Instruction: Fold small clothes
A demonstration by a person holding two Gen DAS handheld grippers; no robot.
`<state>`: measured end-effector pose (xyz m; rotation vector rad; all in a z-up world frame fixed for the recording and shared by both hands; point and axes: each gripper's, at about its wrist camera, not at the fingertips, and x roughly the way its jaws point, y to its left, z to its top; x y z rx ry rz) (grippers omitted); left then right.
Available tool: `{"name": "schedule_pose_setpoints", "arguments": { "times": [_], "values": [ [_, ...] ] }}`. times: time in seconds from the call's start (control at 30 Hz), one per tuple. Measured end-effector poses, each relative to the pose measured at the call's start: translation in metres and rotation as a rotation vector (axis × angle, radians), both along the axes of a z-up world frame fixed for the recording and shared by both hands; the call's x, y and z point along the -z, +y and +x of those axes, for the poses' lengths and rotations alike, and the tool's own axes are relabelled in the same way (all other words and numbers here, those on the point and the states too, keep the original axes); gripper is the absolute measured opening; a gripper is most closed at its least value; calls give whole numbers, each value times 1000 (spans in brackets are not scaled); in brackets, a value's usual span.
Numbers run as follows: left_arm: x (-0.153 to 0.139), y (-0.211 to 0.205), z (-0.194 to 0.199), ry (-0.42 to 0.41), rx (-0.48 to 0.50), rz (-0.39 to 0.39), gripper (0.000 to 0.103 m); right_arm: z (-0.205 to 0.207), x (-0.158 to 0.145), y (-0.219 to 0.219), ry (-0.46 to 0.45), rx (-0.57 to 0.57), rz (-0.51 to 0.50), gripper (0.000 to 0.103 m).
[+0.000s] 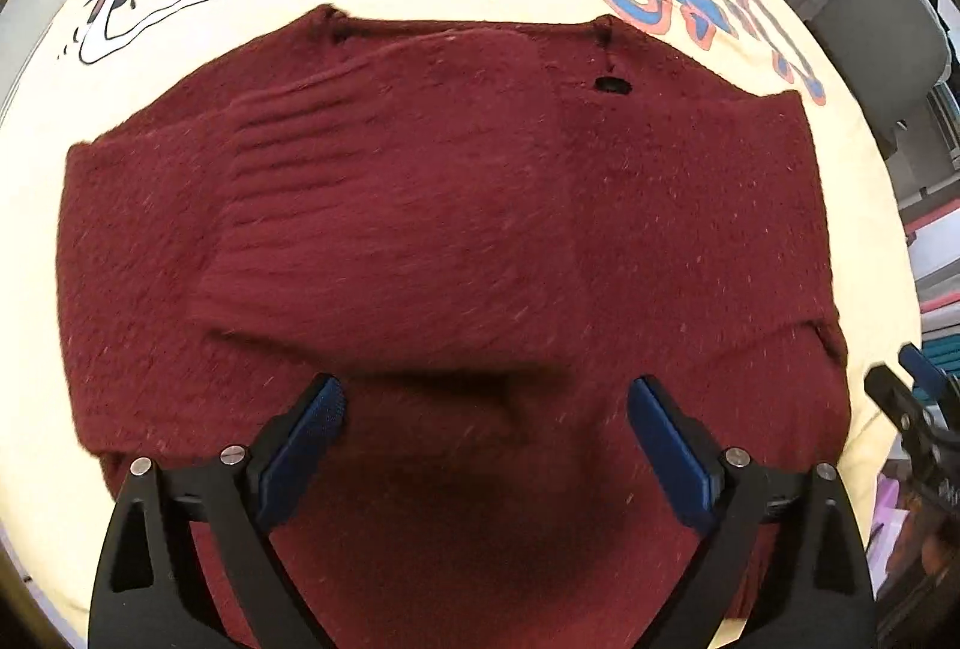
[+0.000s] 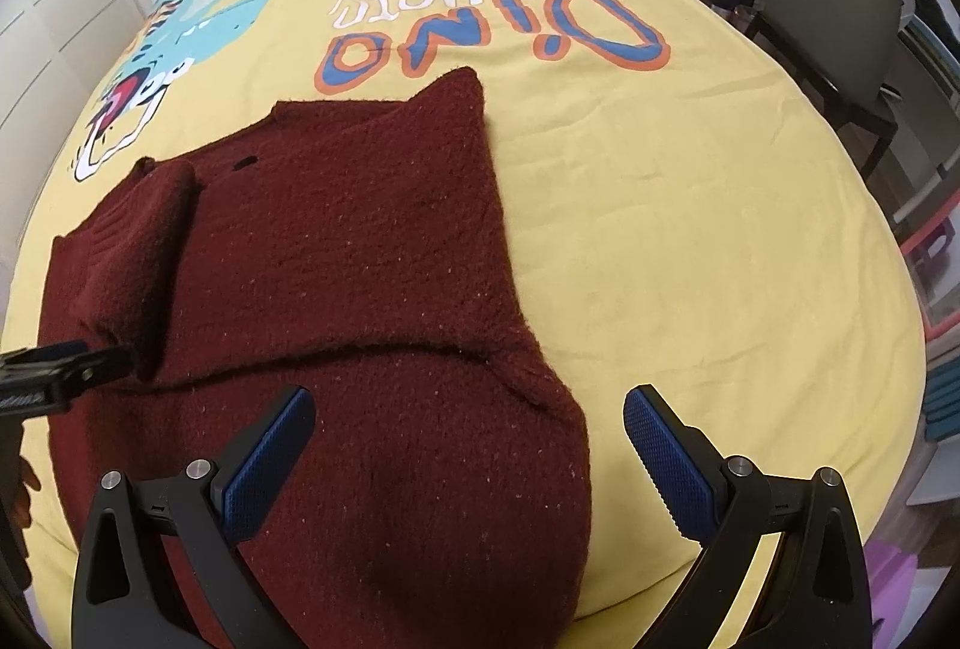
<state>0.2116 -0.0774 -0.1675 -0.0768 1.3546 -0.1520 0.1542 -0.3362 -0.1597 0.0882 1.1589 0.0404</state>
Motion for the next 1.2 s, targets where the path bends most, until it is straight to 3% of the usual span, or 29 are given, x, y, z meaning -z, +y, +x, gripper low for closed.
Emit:
{"name": "schedule_pose_setpoints", "arguments": {
  "times": [0.17, 0.23, 0.43, 0.6, 0.67, 0.73, 0.87, 1.0, 1.2],
  "values": [
    [4, 31, -22, 43, -1, 53, 96, -2, 3, 8, 13, -25, -3, 103],
    [7, 55, -30, 59, -49, 74, 96, -3, 3, 14, 16, -39, -8, 103],
    [4, 126, -45, 3, -159, 112, 96, -1, 2, 31, 15, -68, -14, 103],
    [22, 162, -40, 5, -214, 183, 94, 1, 3, 45, 21, -93, -25, 103],
    [29, 168, -34, 11, -215, 185, 85, 1, 3, 50, 21, -104, -38, 103],
    [35, 171, -27, -1, -218, 171, 67, 2, 2, 56, 20, -113, -50, 103],
    [40, 169, -18, -39, -203, 140, 53, 6, -1, 72, 8, -133, -52, 103],
    [41, 164, -12, -51, -163, 85, 21, 13, -6, 104, -4, -190, -46, 103],
    [42, 173, -6, -50, -152, 45, 15, 26, -20, 177, -62, -372, -85, 103]
  ]
}}
